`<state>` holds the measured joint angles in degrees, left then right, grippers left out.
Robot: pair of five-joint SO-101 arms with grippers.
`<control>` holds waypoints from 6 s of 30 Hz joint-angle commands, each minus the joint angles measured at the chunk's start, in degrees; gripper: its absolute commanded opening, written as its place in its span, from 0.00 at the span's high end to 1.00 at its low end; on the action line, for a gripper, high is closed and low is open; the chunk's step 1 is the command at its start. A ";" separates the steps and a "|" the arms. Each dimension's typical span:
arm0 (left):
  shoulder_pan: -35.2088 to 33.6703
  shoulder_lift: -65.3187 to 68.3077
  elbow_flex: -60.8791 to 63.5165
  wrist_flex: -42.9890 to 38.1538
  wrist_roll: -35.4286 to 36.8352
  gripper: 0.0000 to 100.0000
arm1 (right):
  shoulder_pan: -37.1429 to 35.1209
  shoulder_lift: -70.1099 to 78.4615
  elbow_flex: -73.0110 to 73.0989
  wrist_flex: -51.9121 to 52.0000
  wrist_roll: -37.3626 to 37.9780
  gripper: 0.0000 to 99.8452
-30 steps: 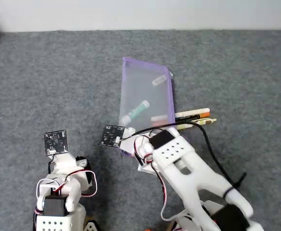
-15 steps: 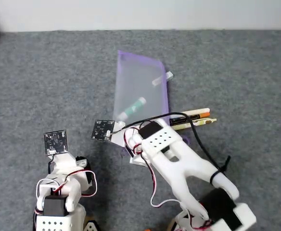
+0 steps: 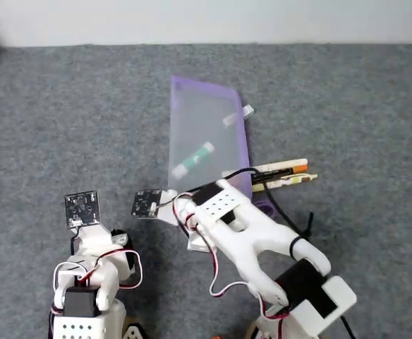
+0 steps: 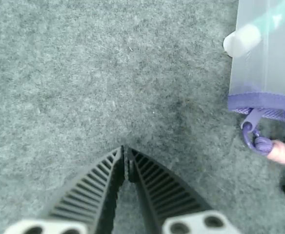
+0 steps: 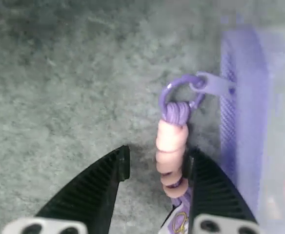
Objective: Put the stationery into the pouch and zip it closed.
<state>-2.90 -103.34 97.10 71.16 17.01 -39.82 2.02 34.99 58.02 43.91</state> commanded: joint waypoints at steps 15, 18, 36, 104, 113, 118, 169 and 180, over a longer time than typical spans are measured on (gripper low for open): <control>-0.18 -0.62 -0.57 0.35 0.44 0.99 | 1.19 1.80 -2.81 1.63 0.44 0.99; -0.18 -0.62 -0.57 0.35 0.44 0.99 | 1.89 -2.24 -2.81 4.00 0.26 0.99; -0.18 -0.62 -0.57 0.35 0.44 0.99 | 2.42 -29.23 -2.64 11.38 -8.53 0.99; 19.08 -0.35 -16.75 -12.40 -12.13 0.70 | 6.64 -43.74 -11.43 27.47 -10.55 0.99; 23.47 -0.35 -13.23 -14.86 -12.40 0.76 | 1.71 -43.82 -11.52 30.81 -10.81 0.99; 20.31 -0.35 -10.33 -18.37 -16.18 0.78 | 1.80 -43.82 -11.52 31.52 -10.90 0.99; 27.78 -0.35 -9.63 -14.68 -17.23 0.78 | 1.10 -43.82 -16.18 32.57 -10.99 0.99; 28.84 -0.35 -9.63 -14.77 -17.41 0.78 | 1.10 -43.74 -17.93 33.10 -10.99 0.99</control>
<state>25.76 -103.43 87.78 57.27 -0.13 -38.15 -40.18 20.13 91.34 33.63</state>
